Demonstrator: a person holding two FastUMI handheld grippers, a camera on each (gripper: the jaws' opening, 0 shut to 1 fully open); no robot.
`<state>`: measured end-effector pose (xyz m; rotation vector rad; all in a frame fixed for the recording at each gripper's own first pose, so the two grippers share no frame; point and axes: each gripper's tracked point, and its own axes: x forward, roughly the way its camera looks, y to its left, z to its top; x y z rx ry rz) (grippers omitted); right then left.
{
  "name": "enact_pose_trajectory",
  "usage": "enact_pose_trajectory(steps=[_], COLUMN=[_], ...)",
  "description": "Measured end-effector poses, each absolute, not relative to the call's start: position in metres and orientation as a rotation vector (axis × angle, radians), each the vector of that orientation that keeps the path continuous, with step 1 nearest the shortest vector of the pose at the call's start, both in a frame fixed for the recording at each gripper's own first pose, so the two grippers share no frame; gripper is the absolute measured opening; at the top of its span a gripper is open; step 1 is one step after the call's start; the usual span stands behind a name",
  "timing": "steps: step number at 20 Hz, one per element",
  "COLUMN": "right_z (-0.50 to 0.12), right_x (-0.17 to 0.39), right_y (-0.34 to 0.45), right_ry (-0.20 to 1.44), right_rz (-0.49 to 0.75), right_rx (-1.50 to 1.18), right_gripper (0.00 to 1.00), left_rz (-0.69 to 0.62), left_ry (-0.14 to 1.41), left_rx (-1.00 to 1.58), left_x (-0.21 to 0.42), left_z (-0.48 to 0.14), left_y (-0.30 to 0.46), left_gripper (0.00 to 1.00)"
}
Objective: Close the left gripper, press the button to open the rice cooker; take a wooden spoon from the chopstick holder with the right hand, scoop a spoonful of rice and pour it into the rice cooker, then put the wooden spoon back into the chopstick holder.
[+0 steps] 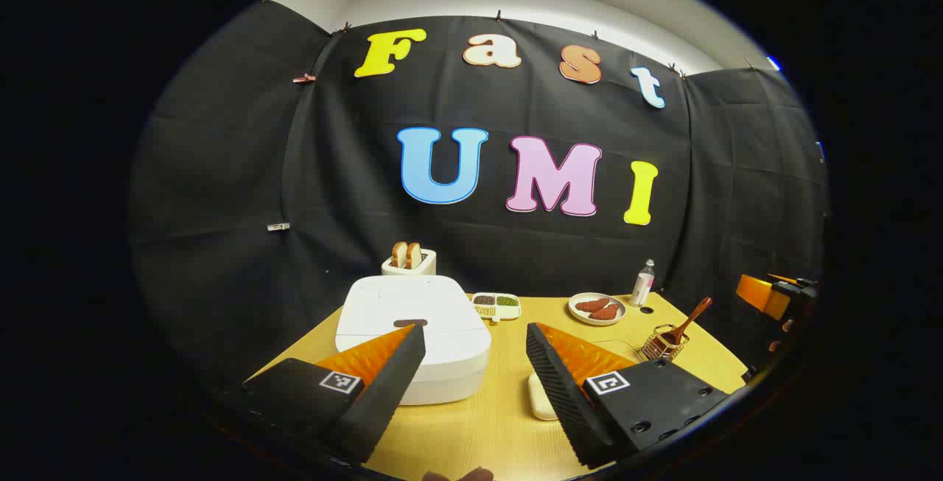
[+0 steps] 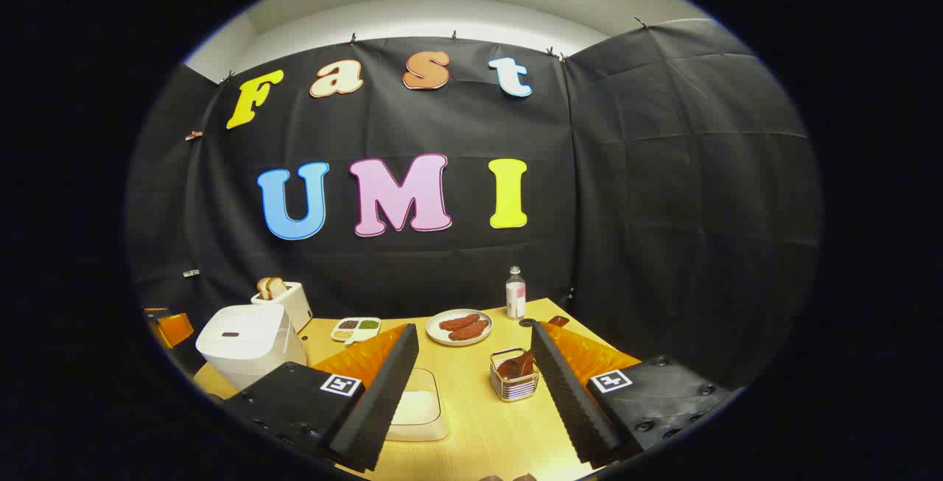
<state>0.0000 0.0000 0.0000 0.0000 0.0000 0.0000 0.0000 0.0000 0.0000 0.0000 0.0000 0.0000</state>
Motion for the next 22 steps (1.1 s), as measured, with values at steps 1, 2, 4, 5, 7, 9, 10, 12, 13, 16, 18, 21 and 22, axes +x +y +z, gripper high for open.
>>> enact_pose_trajectory(steps=[1,2,4,5,7,9,10,12,13,16,18,21,22], right_z=[-0.003,-0.006,-0.013,-0.016,-0.016,-0.017,-0.018,-0.020,-0.021,-0.022,-0.021,-0.021,-0.021], right_x=[0.001,0.002,0.002,0.001,0.002,0.004,0.004,0.004,0.005,0.004,0.004,0.005,0.006], right_y=[0.000,0.001,0.004,0.008,0.015,0.023,0.025,0.032,0.035,0.043,0.046,0.045,0.045], right_ry=[0.005,0.010,0.026,0.030,0.030,0.032,0.035,0.041,0.043,0.045,0.042,0.038,0.039], right_rz=[0.005,0.009,0.017,0.027,0.054,0.079,0.088,0.106,0.116,0.147,0.160,0.165,0.165], right_rx=[-0.004,-0.010,-0.017,-0.022,-0.042,-0.051,-0.049,-0.047,-0.051,-0.071,-0.082,-0.090,-0.088], right_gripper=[0.97,0.97,0.97,0.97,0.97,0.97,0.97,0.96,0.96,0.97,0.97,0.97,0.97], left_rz=[-0.001,-0.002,-0.001,-0.002,0.002,0.005,0.005,-0.005,-0.007,0.002,0.008,0.015,0.028], left_ry=[0.002,0.004,0.011,0.015,0.018,0.021,0.024,0.025,0.026,0.030,0.031,0.029,0.020], left_rx=[0.001,0.003,0.001,-0.001,0.000,0.000,0.000,-0.008,-0.011,-0.012,-0.015,-0.013,-0.011], left_x=[0.002,0.003,0.006,0.006,0.008,0.010,0.011,0.013,0.013,0.016,0.017,0.018,0.018], left_z=[0.000,0.000,-0.002,-0.003,-0.004,-0.005,-0.005,-0.004,-0.005,-0.005,-0.005,-0.003,0.001], left_y=[-0.001,-0.003,-0.004,-0.006,-0.007,-0.008,-0.008,-0.010,-0.010,-0.007,-0.006,-0.003,0.002], left_gripper=[0.95,0.95,0.95,0.95,0.95,0.95,0.95,0.96,0.96,0.95,0.95,0.95,0.95])
